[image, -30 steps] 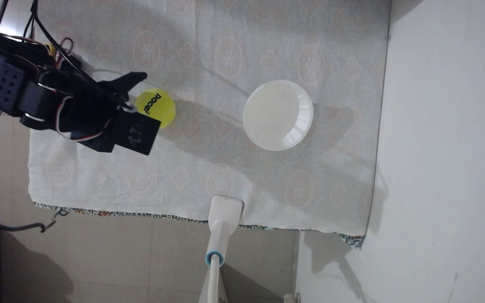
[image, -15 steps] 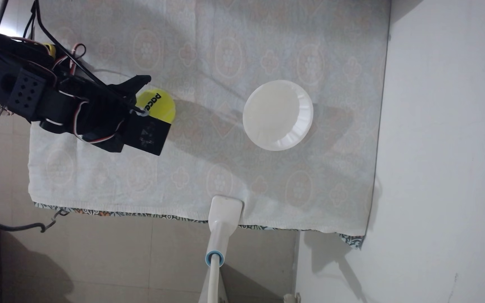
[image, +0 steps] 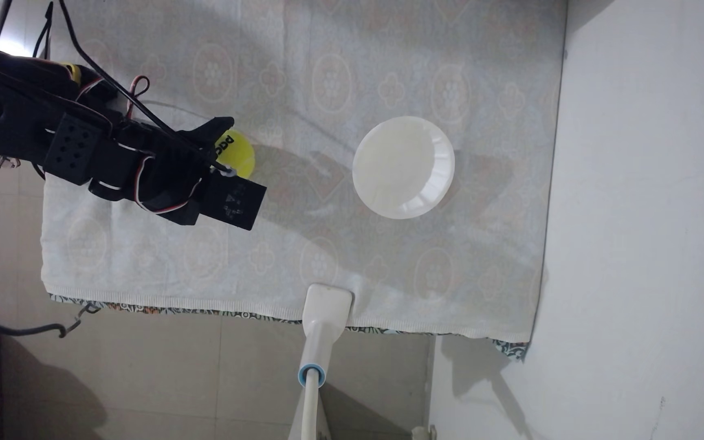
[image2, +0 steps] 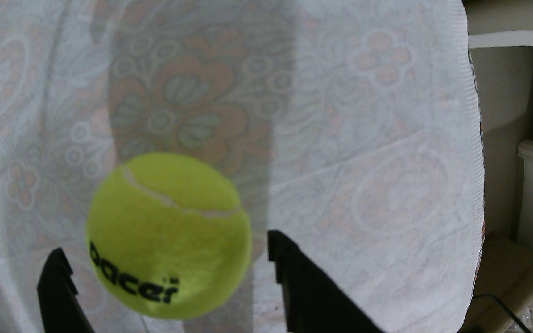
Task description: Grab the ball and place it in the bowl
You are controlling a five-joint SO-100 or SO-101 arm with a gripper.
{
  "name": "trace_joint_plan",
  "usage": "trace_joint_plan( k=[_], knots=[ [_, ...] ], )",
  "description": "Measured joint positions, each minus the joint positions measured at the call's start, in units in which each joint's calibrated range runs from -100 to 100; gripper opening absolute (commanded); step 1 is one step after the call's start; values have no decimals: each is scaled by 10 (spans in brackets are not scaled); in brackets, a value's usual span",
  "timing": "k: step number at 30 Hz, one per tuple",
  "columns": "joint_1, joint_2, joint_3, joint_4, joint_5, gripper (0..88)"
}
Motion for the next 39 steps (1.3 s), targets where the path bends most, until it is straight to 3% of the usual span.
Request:
trace_joint_plan(
  k=[11, 20, 29, 39],
  knots=[
    [14, 17, 9, -15, 2, 393],
    [11, 20, 16, -15, 7, 309],
    [10, 18, 24, -16, 21, 169],
    [-6, 7, 34, -16, 25, 139]
  ],
)
